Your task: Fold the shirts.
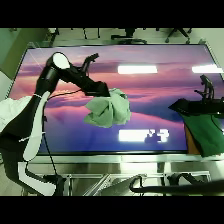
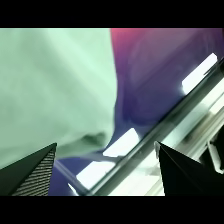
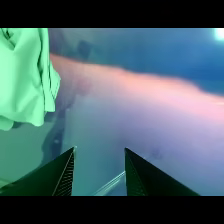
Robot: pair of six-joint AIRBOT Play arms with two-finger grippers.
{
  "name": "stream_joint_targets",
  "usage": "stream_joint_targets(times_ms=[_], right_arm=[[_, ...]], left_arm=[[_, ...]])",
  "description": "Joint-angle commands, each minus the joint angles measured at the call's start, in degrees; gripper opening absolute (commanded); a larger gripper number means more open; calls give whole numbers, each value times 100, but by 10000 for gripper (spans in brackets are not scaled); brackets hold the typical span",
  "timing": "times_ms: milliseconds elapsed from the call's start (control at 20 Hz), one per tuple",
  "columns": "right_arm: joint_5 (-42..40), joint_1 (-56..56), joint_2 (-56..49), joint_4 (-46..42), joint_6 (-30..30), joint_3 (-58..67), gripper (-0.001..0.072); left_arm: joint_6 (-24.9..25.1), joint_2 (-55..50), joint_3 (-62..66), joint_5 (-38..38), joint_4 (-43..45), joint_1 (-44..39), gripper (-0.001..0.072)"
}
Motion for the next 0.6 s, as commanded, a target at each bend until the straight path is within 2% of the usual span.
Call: stream_joint_targets(times_ms=[0,100,200,400,550], right_arm=[[0,140,-219,739,-501,-409,367],[-291,551,-452,1281,-879,-778,367],[-678,1182,-789,1458,-1110,-914,367],[-2035,2476,-1521,1648,-1250,-870,370],[-2354,3010,-2179,1650,-1248,-660,385]], left_arm=[[-264,199,-205,-793,22,538,698],[-173,588,-1069,-542,225,721,698],[-7,1003,-2229,-59,588,750,699],[343,1475,-4308,1587,590,745,699],[382,1366,-4883,2507,590,765,699]])
